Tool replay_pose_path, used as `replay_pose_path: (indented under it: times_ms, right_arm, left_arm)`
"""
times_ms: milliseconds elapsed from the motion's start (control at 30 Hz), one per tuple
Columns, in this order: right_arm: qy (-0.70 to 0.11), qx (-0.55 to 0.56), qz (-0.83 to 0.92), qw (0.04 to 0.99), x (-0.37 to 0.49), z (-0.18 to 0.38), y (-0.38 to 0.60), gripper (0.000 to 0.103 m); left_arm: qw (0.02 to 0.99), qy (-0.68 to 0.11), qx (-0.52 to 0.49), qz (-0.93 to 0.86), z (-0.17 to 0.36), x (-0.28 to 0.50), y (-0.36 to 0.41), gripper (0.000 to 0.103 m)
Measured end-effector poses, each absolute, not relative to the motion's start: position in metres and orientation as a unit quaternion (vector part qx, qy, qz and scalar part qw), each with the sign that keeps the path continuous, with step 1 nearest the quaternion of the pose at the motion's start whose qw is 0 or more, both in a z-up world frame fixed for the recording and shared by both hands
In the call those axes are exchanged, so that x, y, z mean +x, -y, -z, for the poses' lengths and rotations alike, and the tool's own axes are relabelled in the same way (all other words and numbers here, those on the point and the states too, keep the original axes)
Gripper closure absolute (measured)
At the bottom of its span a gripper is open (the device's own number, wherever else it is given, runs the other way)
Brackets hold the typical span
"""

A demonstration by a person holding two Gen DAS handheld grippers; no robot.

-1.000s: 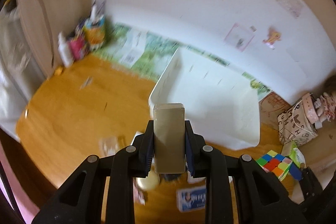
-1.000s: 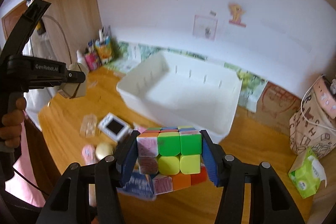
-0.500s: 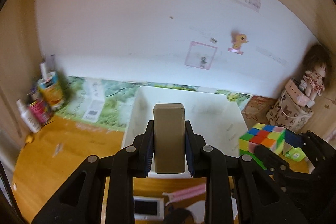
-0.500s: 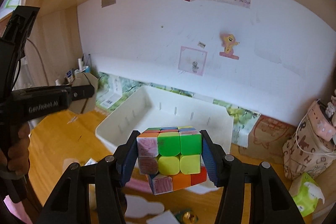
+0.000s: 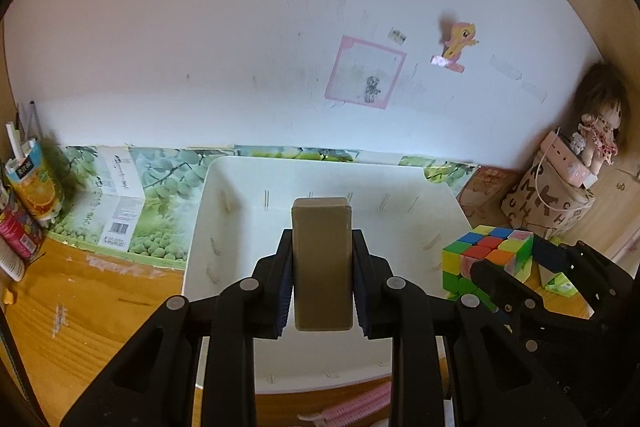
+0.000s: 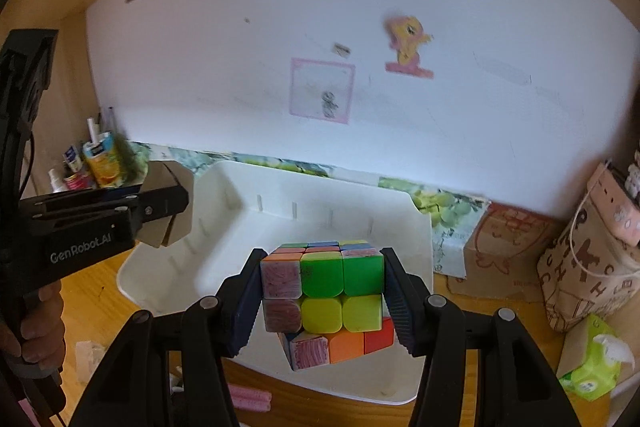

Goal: Organize rigid objects
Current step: 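Lower both held items into the white bin and open both tools, then withdraw both tools from the bin back toward the desk items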

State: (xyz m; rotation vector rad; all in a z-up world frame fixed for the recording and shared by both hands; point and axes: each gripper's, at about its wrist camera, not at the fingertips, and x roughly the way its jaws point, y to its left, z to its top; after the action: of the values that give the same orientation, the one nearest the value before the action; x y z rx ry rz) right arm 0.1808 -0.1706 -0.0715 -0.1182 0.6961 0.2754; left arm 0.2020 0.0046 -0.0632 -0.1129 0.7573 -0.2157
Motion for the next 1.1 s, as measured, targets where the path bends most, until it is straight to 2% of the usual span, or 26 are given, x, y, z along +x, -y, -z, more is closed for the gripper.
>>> replay_pose_path:
  times_ms: [67,133,200,267,333,400,533,633,1100]
  right_arm:
    - [-0.346,-0.054,-0.129,0.928,0.185,0.076,0.171,0.046]
    - [-0.352,-0.049,-0.125,0.926,0.189,0.079,0.171,0.046]
    - [-0.359,-0.043,-0.124,0.924,0.191,0.08,0.17,0.046]
    - [-0.363,-0.042,-0.124,0.923,0.192,0.081,0.168,0.046]
    - [-0.348,-0.045,-0.121,0.929,0.189,0.075,0.168,0.042]
    - [-0.336,-0.044,-0.12,0.933,0.187,0.069,0.168,0.03]
    - [-0.327,-0.049,-0.114,0.937,0.18,0.055,0.168,0.029]
    - [-0.316,-0.048,-0.106,0.941,0.172,0.043,0.169,0.023]
    - [-0.267,-0.039,-0.077,0.96,0.11,-0.005,0.174,0.021]
  left_arm:
    - [0.921,-0.371,-0.058,0.106,0.065,0.206,-0.006,0.073]
    - [0.922,-0.37,-0.055,0.103,0.065,0.209,-0.005,0.063]
    - [0.924,-0.363,-0.054,0.105,0.064,0.211,-0.005,0.058]
    - [0.926,-0.358,-0.053,0.107,0.062,0.211,-0.004,0.047]
    - [0.929,-0.351,-0.054,0.108,0.058,0.211,-0.004,0.035]
    - [0.93,-0.346,-0.053,0.109,0.054,0.21,-0.005,0.034]
    - [0.936,-0.334,-0.047,0.103,0.041,0.205,-0.009,0.033]
    - [0.939,-0.323,-0.049,0.105,0.031,0.197,-0.014,0.028]
    - [0.957,-0.264,-0.054,0.105,-0.018,0.142,-0.03,0.024]
